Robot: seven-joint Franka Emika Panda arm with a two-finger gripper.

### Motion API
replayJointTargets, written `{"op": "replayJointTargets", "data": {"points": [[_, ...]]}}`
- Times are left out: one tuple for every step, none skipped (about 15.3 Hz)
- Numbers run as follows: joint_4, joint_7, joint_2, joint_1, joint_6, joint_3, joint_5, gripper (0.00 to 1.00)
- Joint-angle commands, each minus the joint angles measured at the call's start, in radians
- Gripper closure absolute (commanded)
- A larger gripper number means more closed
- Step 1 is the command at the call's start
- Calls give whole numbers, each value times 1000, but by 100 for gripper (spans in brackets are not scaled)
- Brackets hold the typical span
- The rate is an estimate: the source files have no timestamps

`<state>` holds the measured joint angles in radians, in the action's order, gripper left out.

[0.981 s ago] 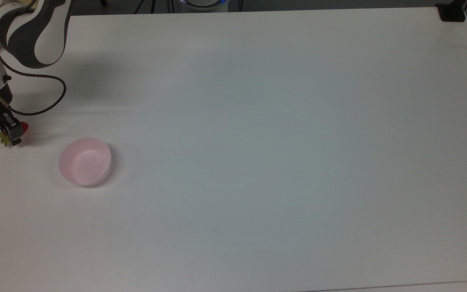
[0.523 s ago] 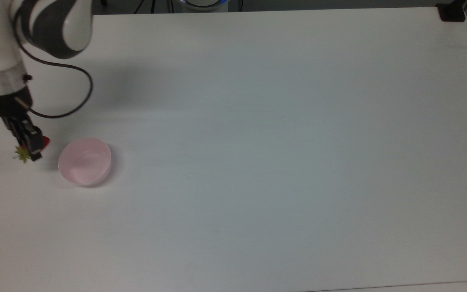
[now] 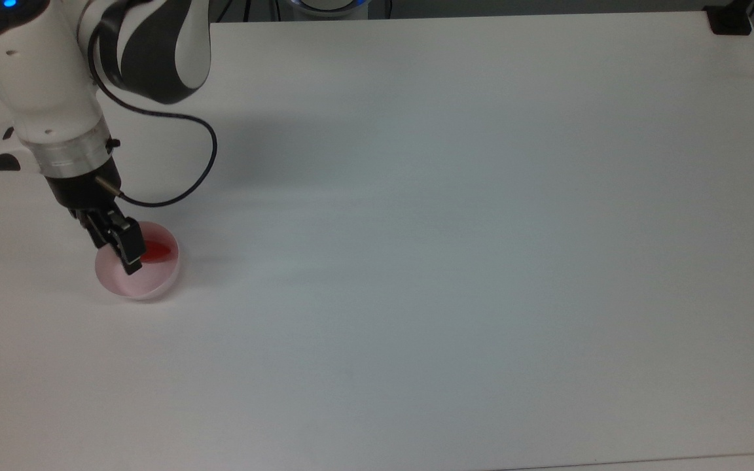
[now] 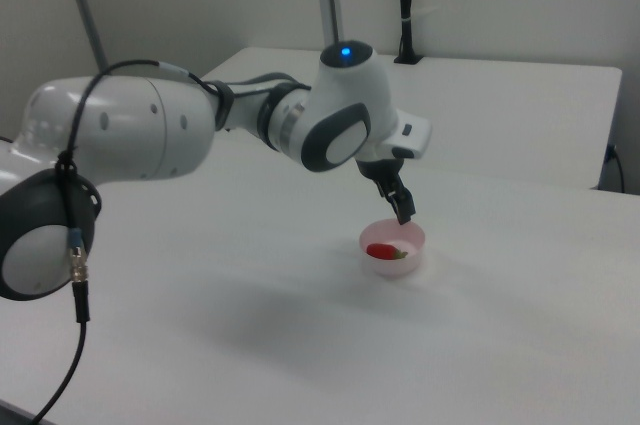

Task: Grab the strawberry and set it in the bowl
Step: 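Lower the strawberry into the bowl and open the gripper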

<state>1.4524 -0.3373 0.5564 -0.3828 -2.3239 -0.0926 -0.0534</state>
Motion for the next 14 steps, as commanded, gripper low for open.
{"op": "replayJointTargets", "data": {"points": [[29,-12,-151,54,209,8,33,0],[20,9,-185,74,280,8,53,0],[16,42,-217,108,357,8,75,0],[16,79,-248,145,429,10,95,0],[17,124,-280,175,496,10,115,0],[17,170,-308,202,576,13,128,0],[17,205,-334,231,648,17,130,0],[19,218,-360,261,700,20,132,0],[22,216,-380,286,727,27,132,0],[26,209,-397,307,739,36,132,0],[29,202,-410,333,742,56,130,0],[32,201,-415,360,742,85,129,0],[34,201,-417,387,742,112,129,0],[34,201,-417,386,745,113,130,0]]}}
